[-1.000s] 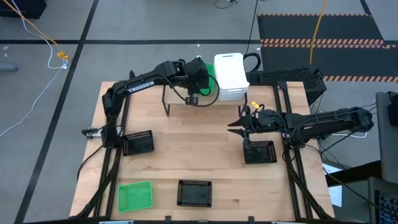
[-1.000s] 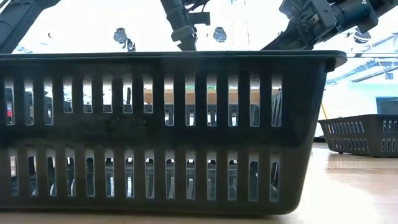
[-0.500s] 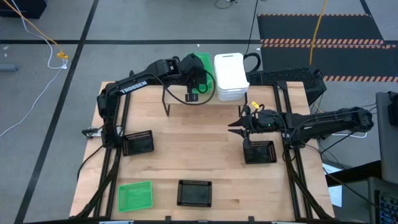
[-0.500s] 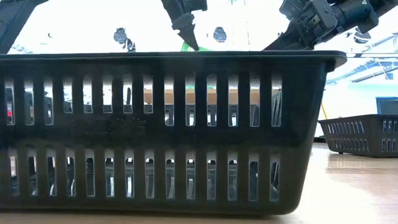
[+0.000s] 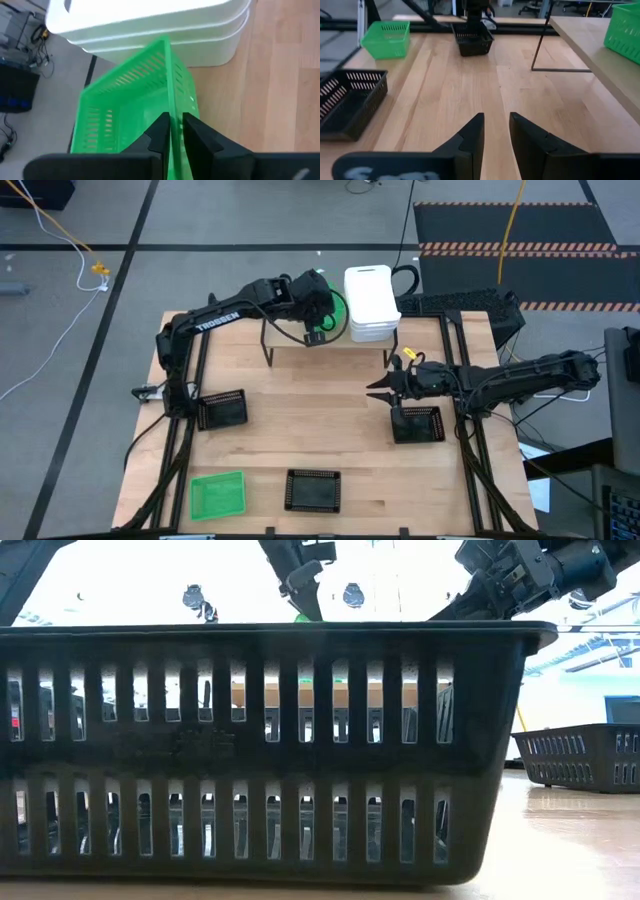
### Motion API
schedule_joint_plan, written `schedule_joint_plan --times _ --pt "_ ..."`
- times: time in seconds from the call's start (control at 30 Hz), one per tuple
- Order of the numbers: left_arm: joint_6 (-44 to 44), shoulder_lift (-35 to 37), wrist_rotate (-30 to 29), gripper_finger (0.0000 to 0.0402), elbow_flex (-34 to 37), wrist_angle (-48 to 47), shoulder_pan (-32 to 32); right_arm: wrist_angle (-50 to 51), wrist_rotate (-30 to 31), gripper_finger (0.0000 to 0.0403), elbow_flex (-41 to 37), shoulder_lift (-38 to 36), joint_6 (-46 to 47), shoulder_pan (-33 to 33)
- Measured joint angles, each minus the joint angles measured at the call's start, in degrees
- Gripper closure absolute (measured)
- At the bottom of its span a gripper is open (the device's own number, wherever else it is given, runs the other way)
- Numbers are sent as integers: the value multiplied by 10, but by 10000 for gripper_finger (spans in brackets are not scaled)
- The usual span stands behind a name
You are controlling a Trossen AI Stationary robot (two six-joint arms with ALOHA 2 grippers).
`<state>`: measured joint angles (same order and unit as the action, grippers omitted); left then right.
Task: Stack baskets on shelf by color
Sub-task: Stack the right green bin on top of the other green bin on the shelf
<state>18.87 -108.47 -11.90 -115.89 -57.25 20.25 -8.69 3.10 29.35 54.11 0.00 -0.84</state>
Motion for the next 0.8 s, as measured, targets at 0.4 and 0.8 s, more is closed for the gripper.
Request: schedule_joint_plan --times 0.4,0.8 --pt "29 0 -6 350 35 1 11 -99 0 319 -54 0 23 1" --pt "148 0 41 350 35 -31 -6 -104 0 319 -54 0 30 1"
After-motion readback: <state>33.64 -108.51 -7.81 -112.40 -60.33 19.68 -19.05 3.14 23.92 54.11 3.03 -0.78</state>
